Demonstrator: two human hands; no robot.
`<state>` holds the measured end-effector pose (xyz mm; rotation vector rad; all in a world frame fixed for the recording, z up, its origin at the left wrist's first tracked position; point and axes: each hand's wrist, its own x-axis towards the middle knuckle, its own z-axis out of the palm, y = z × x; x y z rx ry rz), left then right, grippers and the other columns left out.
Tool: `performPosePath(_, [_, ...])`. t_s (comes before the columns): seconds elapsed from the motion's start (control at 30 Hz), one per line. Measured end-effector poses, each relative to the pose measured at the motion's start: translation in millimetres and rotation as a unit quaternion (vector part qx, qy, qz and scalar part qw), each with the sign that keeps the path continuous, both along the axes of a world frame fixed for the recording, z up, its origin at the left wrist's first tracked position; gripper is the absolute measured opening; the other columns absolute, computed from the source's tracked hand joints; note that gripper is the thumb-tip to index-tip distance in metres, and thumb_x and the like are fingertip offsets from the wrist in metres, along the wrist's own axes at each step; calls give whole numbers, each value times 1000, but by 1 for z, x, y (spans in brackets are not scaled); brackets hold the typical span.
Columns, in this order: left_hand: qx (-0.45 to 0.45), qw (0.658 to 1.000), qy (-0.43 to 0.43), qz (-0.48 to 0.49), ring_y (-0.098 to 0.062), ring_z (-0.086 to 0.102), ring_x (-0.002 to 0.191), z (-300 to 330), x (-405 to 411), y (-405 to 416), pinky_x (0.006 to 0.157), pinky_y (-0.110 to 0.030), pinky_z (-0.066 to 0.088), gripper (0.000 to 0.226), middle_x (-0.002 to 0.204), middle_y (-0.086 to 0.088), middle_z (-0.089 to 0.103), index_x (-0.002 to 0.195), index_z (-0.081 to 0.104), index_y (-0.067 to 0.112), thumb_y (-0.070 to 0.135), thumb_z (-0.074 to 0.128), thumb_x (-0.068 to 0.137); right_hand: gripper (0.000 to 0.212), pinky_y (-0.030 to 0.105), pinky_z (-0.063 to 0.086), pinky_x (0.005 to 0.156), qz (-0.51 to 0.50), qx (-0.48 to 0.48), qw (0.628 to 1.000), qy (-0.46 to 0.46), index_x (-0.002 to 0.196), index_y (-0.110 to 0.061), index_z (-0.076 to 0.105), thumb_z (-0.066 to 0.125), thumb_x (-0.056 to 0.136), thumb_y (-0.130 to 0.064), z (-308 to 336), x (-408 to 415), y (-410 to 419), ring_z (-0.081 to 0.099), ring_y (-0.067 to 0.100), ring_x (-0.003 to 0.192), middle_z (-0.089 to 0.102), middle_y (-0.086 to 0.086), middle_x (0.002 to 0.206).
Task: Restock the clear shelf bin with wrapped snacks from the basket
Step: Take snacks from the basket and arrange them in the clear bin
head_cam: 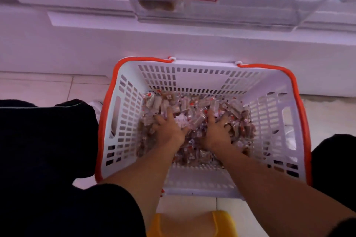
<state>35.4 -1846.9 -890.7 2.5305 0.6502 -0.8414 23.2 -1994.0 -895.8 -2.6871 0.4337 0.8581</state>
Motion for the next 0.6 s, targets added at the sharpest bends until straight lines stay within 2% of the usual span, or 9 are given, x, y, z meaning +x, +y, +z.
performPosePath(0.1, [2,997,-72,-33,-41,35,130,-2,-3,-3,94,-51,46,90,149,-14,32,153,20,36,46,75,83,93,49,48,94,39,27,995,-82,152,-33,19,70,78,-6,-4,0,-1,38,52,128,10,25,154])
performPosePath(0.17, [-56,991,-120,2,-36,43,129,-1,-1,2,96,-48,49,82,142,-12,46,147,36,34,37,81,79,84,43,53,93,33,60,990,-125,146,-31,36,74,75,-6,-3,0,-2,56,43,114,27,17,147])
performPosePath(0.23, [-124,974,-177,66,-29,54,120,1,0,9,91,-39,51,74,131,-8,59,136,50,27,31,87,73,71,38,55,91,4,104,984,-141,135,-31,50,80,74,-12,1,0,-1,64,31,100,41,9,136])
performPosePath(0.33, [-171,942,-214,195,-18,56,101,9,1,18,78,-26,41,69,121,-5,64,126,58,18,28,91,67,40,35,57,88,-45,170,970,-166,121,-22,66,74,82,-17,11,1,-1,66,22,90,61,3,117])
performPosePath(0.43, [-188,920,-194,285,-14,48,99,15,0,24,81,-25,39,62,127,-7,61,124,59,15,23,89,71,19,35,57,85,-95,202,958,-181,105,-11,74,67,88,-9,19,0,-1,68,19,87,74,5,99])
performPosePath(0.5, [-216,903,-182,323,-19,52,106,20,-2,26,84,-27,42,57,133,-9,57,127,57,17,19,85,77,9,33,56,68,-220,274,920,-174,90,-3,76,69,87,-7,30,0,-1,66,19,69,74,13,81])
performPosePath(0.53, [-231,895,-176,339,-24,54,111,23,-4,27,86,-30,45,54,136,-10,55,128,55,18,19,82,80,9,34,54,56,-304,325,882,-158,81,0,75,70,86,-6,35,1,-2,62,21,57,70,18,70])
performPosePath(0.6, [-244,888,-172,349,-30,57,113,33,-6,28,89,-34,51,49,137,-11,53,129,54,20,22,77,86,17,30,48,46,-425,393,809,-103,71,-1,73,70,87,-5,46,4,-7,55,21,46,65,17,61])
